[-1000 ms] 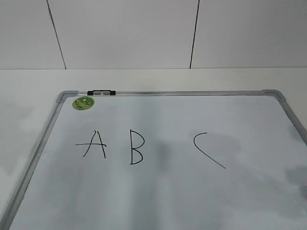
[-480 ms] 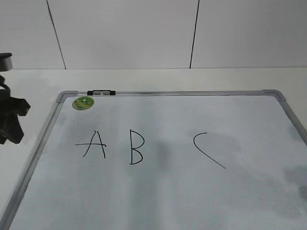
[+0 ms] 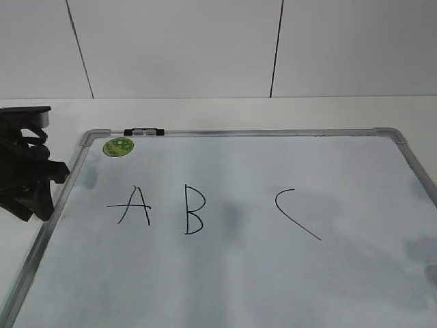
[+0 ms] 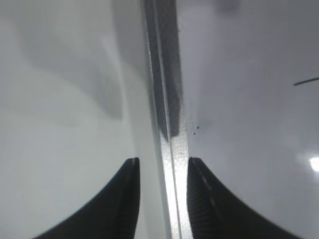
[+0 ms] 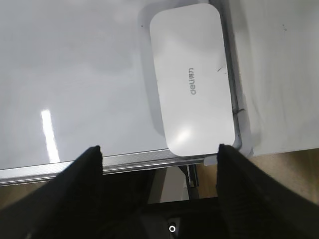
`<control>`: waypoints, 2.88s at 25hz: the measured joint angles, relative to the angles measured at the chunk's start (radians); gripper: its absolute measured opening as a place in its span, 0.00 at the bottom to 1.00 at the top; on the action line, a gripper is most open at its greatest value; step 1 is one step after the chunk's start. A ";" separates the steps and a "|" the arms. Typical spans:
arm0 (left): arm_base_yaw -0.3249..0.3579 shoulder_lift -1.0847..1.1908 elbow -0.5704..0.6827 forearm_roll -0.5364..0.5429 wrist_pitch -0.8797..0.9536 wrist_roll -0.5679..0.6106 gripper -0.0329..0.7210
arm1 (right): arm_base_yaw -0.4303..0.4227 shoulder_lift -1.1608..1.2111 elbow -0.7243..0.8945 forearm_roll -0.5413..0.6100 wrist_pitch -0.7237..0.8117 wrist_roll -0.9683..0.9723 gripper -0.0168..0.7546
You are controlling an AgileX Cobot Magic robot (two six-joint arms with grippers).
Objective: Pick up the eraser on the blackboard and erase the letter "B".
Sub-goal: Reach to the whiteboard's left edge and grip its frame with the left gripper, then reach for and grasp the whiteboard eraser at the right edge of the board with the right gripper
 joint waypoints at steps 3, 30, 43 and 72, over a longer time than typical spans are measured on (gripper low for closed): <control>0.000 0.023 0.000 0.000 -0.023 0.000 0.37 | 0.000 0.000 0.000 0.000 0.000 0.000 0.73; -0.001 0.076 -0.010 -0.013 -0.045 -0.020 0.09 | 0.000 0.012 0.000 -0.044 0.000 0.000 0.74; -0.001 0.076 -0.010 -0.011 -0.045 -0.022 0.09 | 0.000 0.117 0.039 -0.099 -0.052 -0.004 0.79; -0.001 0.076 -0.010 -0.011 -0.045 -0.023 0.09 | 0.000 0.305 0.145 -0.098 -0.340 -0.074 0.79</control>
